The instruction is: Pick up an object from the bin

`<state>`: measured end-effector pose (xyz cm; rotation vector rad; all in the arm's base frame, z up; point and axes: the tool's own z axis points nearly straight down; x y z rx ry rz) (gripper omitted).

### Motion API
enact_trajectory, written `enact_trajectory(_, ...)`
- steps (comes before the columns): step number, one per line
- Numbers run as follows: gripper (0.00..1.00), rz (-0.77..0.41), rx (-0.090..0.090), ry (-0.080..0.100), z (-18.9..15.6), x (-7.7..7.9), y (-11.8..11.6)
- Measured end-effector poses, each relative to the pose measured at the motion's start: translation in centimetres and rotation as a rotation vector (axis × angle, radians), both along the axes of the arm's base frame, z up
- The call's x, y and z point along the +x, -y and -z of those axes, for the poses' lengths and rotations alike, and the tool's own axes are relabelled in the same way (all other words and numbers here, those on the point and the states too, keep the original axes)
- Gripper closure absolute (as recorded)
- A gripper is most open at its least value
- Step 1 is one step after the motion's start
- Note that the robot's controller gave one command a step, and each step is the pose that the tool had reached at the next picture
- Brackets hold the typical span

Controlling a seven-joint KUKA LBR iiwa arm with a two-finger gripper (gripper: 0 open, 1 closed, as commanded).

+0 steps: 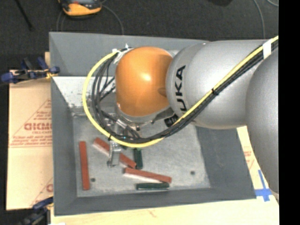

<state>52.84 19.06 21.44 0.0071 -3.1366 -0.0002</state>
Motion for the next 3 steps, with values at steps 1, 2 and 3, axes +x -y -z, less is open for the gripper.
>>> enact_trajectory(1,0.0,0.004,0.002,0.008,-0.4,0.2,0.1)
enact_trajectory(2,0.0,-0.008,0.005,0.017,3.5,1.8,2.7)
enact_trajectory(3,0.0,-0.143,-0.001,0.002,6.3,2.7,5.8)
